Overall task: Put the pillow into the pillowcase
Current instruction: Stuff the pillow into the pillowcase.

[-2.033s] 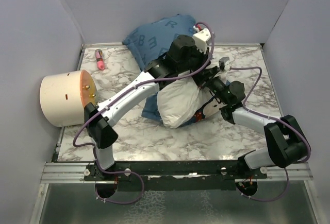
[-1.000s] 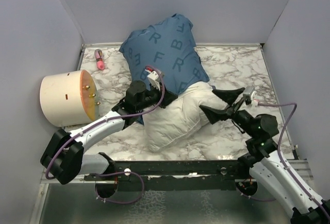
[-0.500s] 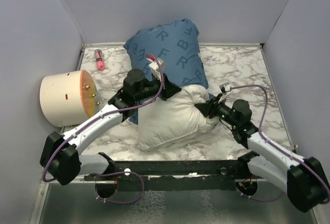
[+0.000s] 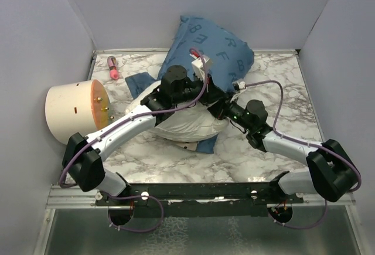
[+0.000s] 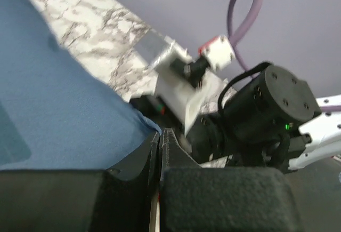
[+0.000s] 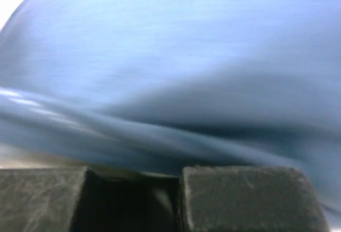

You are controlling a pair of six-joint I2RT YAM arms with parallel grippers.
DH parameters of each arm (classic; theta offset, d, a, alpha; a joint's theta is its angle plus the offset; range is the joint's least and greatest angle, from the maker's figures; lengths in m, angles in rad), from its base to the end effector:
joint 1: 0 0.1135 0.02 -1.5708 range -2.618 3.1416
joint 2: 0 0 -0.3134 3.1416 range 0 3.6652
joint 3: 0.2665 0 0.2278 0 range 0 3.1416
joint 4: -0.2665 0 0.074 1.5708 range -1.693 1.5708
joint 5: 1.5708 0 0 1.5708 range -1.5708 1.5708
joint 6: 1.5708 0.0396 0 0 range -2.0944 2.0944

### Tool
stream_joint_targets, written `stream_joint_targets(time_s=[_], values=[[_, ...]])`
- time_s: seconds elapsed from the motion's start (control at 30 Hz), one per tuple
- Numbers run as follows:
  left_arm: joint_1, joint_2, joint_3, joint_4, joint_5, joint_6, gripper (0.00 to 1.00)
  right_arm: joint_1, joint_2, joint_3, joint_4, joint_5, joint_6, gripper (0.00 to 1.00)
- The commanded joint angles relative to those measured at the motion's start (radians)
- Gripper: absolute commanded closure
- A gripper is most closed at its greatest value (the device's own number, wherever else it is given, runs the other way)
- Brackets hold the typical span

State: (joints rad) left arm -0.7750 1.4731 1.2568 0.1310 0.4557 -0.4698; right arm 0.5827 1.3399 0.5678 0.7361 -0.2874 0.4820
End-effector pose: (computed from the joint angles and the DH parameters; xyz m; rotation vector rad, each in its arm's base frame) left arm 0.2208 -0.2406 0.4275 0.6465 1.7052 -1.2908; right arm 0.2105 0.1522 0.3042 -0.3213 1.6794 1.0402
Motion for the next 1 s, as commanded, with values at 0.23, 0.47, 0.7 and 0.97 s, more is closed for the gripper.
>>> stream_joint_targets(time_s=[0.23, 0.47, 0.7, 0.97], values=[[0.045, -0.207, -0.346, -0.032, 0.072, 0.073, 1.00, -0.117, 0.072, -0.163, 0.334, -0.143, -0.052, 0.74], [0.194, -0.123, -0.568, 0.200, 0.193, -0.003, 1.00, -0.114, -0.148, -0.236, 0.186, -0.374, -0.102, 0.47], [0.280, -0.085, -0.564, 0.176, 0.168, 0.023, 1.00, -0.113, -0.645, -0.204, -0.334, -0.183, -0.161, 0.18], [0.334, -0.027, -0.497, 0.150, 0.221, 0.058, 1.00, -0.116, -0.674, -0.251, -0.629, 0.312, -0.039, 0.18]])
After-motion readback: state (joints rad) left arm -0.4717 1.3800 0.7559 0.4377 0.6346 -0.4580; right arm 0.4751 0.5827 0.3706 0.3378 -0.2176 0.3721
